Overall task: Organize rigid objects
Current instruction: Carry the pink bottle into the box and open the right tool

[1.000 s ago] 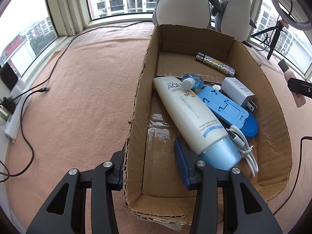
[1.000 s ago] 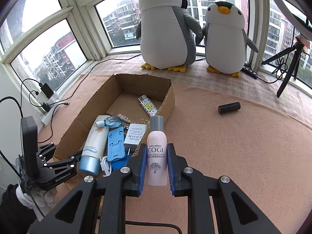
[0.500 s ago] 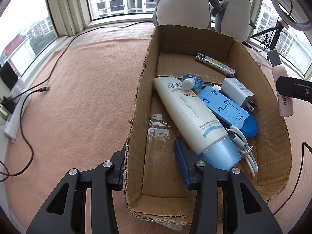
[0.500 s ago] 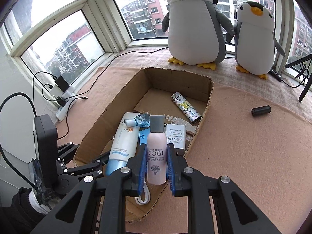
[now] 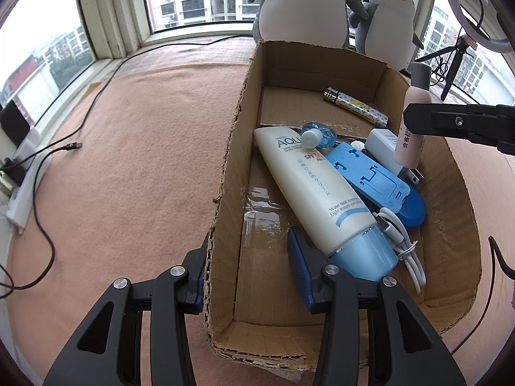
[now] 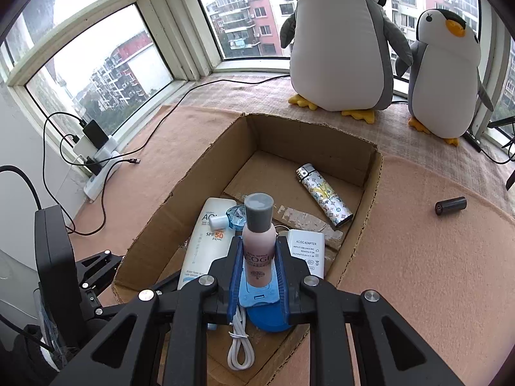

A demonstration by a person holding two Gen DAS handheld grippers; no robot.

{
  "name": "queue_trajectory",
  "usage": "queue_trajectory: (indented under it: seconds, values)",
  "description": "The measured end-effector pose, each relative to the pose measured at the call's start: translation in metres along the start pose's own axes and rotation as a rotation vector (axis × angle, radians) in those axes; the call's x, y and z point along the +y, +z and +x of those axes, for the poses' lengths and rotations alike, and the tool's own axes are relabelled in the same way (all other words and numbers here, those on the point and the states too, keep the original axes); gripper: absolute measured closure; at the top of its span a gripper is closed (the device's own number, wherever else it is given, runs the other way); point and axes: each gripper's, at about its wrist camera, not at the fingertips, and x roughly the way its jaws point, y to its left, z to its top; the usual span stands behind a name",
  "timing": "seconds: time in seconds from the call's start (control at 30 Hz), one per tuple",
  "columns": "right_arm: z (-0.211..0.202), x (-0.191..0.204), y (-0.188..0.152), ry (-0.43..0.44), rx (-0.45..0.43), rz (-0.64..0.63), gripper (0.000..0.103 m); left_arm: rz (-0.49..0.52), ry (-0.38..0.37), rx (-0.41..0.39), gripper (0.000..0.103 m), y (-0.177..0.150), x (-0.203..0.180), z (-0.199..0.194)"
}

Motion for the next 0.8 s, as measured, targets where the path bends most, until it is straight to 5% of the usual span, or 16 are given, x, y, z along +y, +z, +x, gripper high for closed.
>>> queue_trajectory:
  seconds: [0.17,0.33,0.8]
  values:
    - [0.0,0.002,0.001,0.001,-0.01,-0.012,0.078,0.001,0.0,-0.001,0.06,0.0,0.0,0.0]
    - [-0.002,0.005,0.002,-0.001,-0.02,-0.033,0.052,0.0,0.0,0.0,0.06,0.0,0.0,0.0]
    - [-0.01,-0.001,0.003,-0.032,-0.049,-0.026,0.037,0.0,0.0,-0.001,0.06,0.0,0.001,0.0]
